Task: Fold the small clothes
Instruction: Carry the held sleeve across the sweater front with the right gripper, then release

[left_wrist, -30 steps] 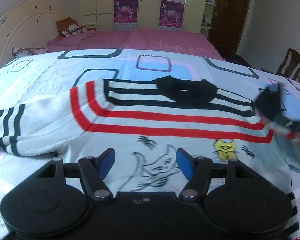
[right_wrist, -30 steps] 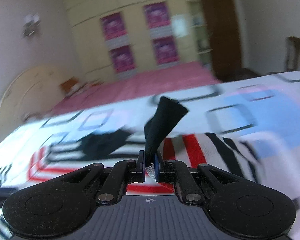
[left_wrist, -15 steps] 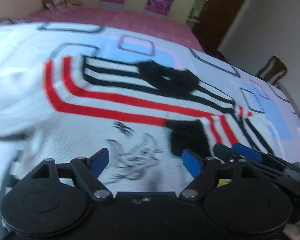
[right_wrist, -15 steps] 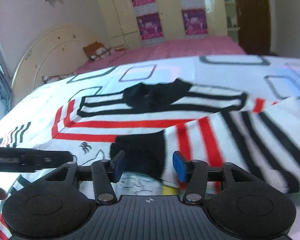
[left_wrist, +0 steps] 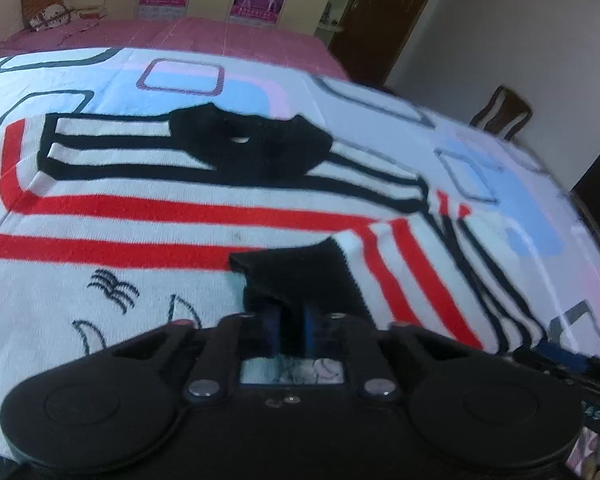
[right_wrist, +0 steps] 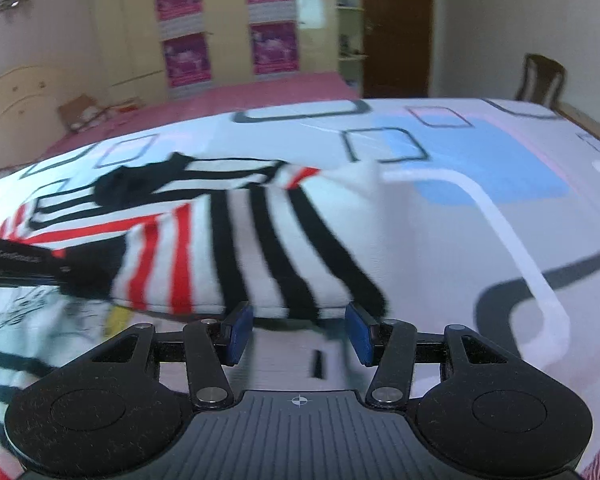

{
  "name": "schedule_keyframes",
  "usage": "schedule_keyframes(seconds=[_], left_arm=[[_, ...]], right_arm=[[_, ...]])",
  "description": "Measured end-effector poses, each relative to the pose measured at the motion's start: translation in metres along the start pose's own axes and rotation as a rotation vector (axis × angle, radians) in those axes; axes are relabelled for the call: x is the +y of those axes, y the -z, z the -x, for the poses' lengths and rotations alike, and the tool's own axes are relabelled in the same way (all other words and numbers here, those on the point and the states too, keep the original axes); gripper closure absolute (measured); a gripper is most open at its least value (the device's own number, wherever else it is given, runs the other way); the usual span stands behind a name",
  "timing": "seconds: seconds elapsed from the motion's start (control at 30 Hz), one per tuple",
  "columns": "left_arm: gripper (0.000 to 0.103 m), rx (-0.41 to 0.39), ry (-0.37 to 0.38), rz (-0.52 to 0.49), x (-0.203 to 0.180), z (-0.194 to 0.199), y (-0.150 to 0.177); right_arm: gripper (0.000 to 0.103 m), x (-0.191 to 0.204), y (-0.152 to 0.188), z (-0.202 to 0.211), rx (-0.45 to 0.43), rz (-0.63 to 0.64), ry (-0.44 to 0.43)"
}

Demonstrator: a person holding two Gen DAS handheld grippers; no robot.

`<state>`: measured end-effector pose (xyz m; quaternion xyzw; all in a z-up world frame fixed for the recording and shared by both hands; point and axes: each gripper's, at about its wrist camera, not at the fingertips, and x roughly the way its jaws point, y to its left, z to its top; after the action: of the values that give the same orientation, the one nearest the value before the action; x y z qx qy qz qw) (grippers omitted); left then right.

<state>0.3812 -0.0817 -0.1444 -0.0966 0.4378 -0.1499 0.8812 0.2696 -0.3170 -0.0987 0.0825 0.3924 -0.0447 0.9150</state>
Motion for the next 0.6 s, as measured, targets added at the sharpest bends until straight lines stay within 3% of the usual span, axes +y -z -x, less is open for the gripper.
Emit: schedule_keyframes(seconds=[0.07, 0.3, 0.47, 0.57, 0.6], left_arm=[[0.095, -0.012, 0.015, 0.017, 0.002, 0.005, -0.004], [0.096, -0.169, 0.060, 0.046, 0.010, 0.059, -0.040], [0.096, -0.258, -0.001, 0.059, 0.030, 0.089, -0.048], [0.096, -0.253, -0.076, 0.073, 0.053, 0.092, -0.040], [0.096, -0.237, -0.096, 0.093, 0.061, 0.091, -0.037]], right_arm=[[0.052, -0.003, 0.001, -0.002, 0.006, -0.009, 0.003], [0.052, -0.005, 0.007, 0.005, -0.015, -0.004, 0.007], [0.052, -0.003, -0.004, -0.018, 0.005, -0.045, -0.035], [0.053, 0.003, -0.012, -0.031, 0.016, -0.037, -0.047], [0.072, 0.005, -0.012, -0.033, 0.020, -0.032, -0.050]])
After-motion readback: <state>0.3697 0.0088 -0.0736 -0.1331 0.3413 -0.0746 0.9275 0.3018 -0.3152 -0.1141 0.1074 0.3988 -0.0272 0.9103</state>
